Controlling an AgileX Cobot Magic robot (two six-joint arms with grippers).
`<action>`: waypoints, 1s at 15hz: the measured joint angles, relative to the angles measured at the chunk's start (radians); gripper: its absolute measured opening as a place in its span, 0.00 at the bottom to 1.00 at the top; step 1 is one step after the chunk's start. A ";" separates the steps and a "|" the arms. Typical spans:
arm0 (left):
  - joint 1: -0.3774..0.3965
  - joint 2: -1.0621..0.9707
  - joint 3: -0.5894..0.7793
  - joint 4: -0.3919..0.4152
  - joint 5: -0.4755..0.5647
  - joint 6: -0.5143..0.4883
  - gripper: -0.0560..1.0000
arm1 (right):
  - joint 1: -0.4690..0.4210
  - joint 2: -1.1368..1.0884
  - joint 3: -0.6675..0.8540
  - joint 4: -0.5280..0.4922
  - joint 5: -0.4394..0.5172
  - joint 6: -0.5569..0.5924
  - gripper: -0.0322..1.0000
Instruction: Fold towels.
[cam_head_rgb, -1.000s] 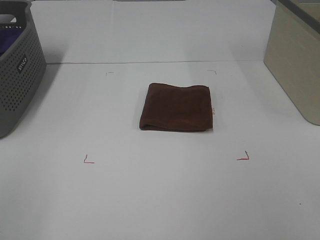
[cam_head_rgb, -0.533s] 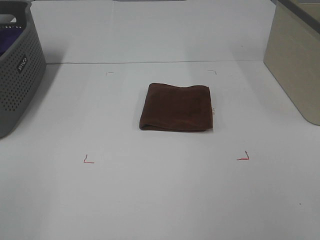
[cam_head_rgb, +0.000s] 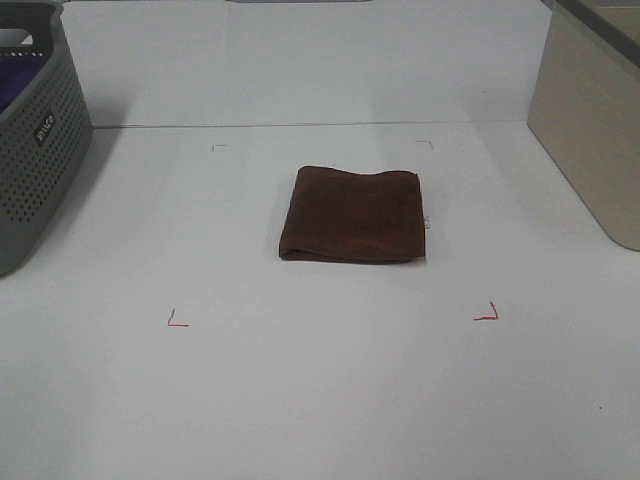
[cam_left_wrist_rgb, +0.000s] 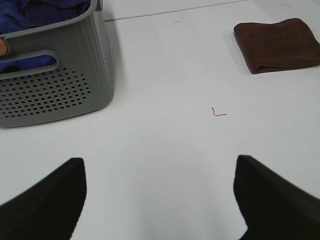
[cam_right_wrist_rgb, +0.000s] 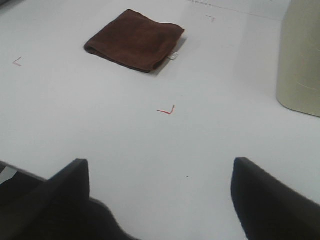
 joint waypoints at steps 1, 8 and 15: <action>-0.006 -0.002 0.000 0.000 0.000 0.000 0.77 | -0.049 -0.002 0.000 0.000 0.000 0.000 0.77; -0.015 -0.003 0.000 0.000 0.000 0.000 0.77 | -0.188 -0.011 0.000 0.008 0.000 0.000 0.77; -0.015 -0.003 0.000 0.000 0.000 0.000 0.77 | -0.188 -0.011 0.000 0.008 0.000 0.000 0.77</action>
